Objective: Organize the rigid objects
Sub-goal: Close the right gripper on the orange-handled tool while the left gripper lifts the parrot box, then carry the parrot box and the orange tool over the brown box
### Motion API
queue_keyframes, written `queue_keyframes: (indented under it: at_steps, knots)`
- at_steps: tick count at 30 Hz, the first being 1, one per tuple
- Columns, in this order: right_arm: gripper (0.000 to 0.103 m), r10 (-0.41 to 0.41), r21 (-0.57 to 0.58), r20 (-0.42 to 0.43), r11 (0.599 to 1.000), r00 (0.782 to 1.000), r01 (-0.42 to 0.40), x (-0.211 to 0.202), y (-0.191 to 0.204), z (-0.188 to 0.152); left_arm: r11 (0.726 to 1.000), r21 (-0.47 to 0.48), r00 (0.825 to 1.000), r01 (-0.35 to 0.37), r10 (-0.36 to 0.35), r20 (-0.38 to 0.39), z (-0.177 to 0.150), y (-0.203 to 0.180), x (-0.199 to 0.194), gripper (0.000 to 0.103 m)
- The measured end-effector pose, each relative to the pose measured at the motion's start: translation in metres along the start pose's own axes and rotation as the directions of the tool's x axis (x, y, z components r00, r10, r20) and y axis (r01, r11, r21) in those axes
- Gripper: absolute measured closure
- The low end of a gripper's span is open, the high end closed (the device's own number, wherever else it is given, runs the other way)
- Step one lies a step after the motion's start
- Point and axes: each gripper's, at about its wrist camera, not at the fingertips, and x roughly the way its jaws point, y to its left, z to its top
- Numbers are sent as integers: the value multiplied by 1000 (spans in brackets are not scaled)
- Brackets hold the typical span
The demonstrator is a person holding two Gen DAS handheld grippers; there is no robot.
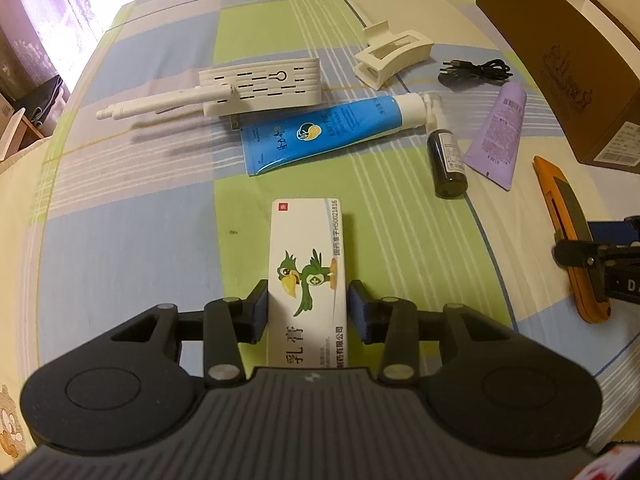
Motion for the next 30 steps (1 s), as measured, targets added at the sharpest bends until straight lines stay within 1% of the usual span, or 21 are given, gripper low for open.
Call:
queue_keyframes:
  at_steps: [6, 13, 16, 20, 24, 27, 30]
  knots:
    - [68, -65, -36, 25, 997, 998, 66, 4, 10, -1, 1000, 0, 1000, -5, 5, 10, -1, -1, 0, 66]
    - [70, -66, -59, 34, 996, 997, 68, 4, 12, -1, 1000, 8, 1000, -11, 11, 14, 0, -3, 1, 65]
    - [70, -54, -59, 39, 997, 998, 57, 3, 10, -3, 1000, 18, 1000, -4, 3, 11, 0, -4, 1, 69]
    - [71, -28, -48, 34, 998, 999, 29, 2, 6, -3, 999, 33, 1000, -11, 11, 5, 1, -8, 0, 69]
    - [71, 21, -28, 26, 999, 999, -21, -3, 3, -4, 999, 47, 1000, 6, -5, -5, -1, -13, -2, 70]
    - [71, 52, -27, 41, 998, 998, -51, -11, 4, -4, 998, 51, 1000, 23, -22, -3, 0, -17, -7, 70]
    - [71, 81, -22, 61, 997, 995, -80, -22, 3, -1, 997, 59, 999, 43, -44, 16, 3, -23, -17, 70]
